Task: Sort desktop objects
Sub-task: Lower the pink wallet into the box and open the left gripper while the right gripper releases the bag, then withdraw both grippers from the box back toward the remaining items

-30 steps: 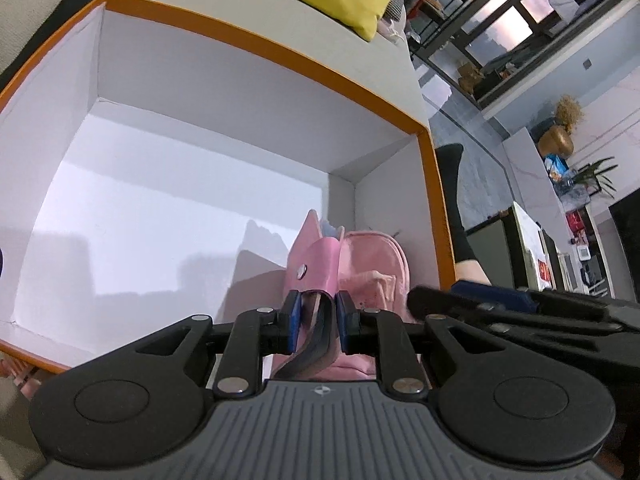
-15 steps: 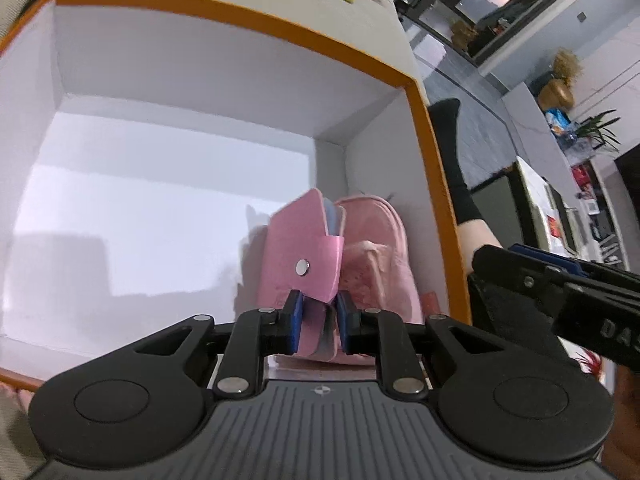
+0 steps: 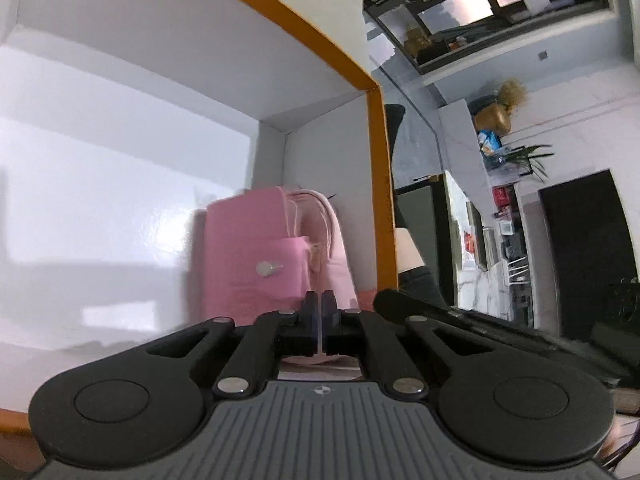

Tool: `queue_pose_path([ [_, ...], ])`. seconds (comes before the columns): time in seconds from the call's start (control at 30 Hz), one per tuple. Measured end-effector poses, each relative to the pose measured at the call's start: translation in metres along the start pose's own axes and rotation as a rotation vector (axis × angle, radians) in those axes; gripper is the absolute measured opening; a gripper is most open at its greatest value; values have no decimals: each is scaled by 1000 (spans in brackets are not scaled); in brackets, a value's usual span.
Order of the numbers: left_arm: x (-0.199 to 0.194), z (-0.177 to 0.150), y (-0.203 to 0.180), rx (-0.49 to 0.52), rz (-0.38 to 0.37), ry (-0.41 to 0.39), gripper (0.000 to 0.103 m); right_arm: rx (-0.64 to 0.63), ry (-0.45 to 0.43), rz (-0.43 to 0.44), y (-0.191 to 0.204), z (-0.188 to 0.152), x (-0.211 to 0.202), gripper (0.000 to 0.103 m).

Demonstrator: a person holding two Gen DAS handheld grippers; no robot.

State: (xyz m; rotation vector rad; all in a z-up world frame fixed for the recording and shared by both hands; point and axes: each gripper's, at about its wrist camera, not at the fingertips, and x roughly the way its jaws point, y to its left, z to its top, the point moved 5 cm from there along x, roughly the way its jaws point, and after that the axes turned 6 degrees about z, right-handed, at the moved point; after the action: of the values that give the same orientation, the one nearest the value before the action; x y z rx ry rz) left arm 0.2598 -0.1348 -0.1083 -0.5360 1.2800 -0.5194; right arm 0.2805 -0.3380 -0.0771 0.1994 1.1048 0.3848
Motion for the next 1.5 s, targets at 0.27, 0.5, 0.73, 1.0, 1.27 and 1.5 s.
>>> queue_pose_path([
  [0.27,8,0,2,35,76,-19,1,-16,-5,-4,0,-3,-1,14],
  [0.5,-22,5,3,85,175,-91,21,-78,-60,-32,9,-1,-11,15],
  [0.73,-34,16,19,167,430,-61,54,-166,-78,-1,30,4,-13,17],
  [1.0,1,22,35,183,505,85,51,-180,-105,-60,24,7,-12,22],
  [1.27,18,24,32,221,497,129,32,-145,-72,-62,7,9,-3,22],
  [1.5,29,16,19,240,485,156,31,-141,-49,-49,10,5,8,21],
])
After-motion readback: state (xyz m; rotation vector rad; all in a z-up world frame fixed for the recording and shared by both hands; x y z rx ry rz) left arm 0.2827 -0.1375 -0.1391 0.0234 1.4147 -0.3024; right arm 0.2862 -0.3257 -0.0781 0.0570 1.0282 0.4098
